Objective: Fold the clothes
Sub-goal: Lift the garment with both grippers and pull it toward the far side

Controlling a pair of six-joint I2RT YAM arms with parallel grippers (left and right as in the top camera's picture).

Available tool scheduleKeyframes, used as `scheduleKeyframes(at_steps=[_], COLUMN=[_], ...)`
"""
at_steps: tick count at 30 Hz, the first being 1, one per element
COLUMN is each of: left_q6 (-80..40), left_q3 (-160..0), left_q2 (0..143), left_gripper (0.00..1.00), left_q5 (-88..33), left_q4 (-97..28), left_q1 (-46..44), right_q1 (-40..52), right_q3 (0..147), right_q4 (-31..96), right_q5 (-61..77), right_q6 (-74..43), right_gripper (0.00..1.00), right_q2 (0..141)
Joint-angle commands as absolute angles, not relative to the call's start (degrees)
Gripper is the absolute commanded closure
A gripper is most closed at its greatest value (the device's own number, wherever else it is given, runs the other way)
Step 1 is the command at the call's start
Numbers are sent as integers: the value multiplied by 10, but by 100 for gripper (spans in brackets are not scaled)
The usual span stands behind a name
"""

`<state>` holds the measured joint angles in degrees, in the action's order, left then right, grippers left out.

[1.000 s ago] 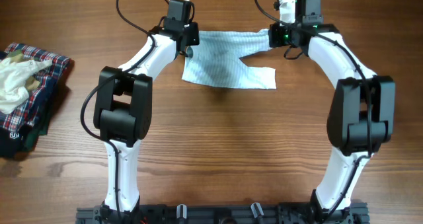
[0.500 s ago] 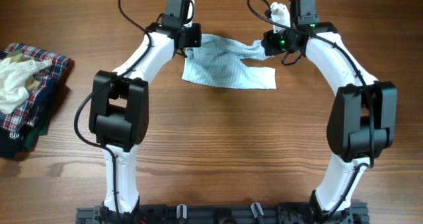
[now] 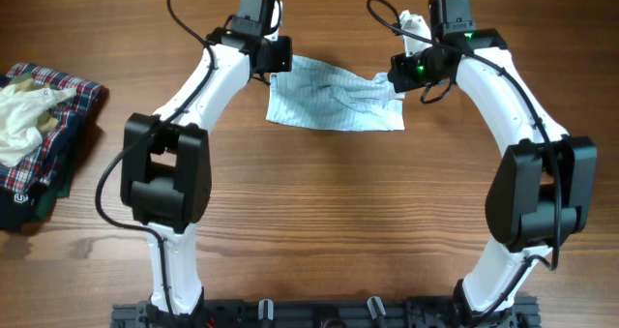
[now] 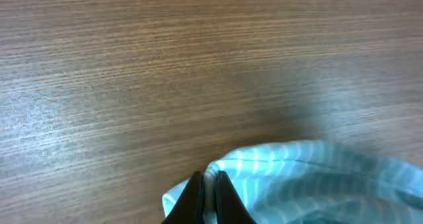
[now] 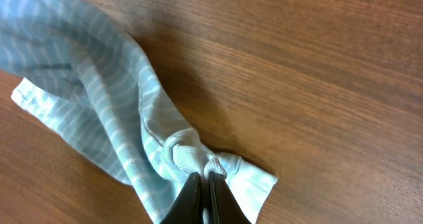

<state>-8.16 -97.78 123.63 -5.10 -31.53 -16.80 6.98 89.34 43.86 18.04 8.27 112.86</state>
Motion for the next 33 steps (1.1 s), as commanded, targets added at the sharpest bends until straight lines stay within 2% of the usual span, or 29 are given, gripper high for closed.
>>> scheduleKeyframes(at_steps=[1,13,19,25,33], left_q6=[-72,-72,-72,-72,-61], left_q3=[-985,-985,-985,-1041,-1152], left_q2=[1214,1214,1211,1174,1173], left_gripper=[96,95,96,96,96], left_q5=[-67,-66,-66,-66,-66], left_q4=[-341,-381,-316,-246,-244], left_q1=[-171,-179,-178,-168,-137], right_q1=[72,72,72,72,66], right_q3=[890,884,886,988,1076], right_q4=[463,497,417,383,320], right_q5=[193,171,190,189,146], right_q6=[90,88,84,74,79], right_gripper=[96,96,96,96,96], right_q2=[1114,1114,1114,1114,1114])
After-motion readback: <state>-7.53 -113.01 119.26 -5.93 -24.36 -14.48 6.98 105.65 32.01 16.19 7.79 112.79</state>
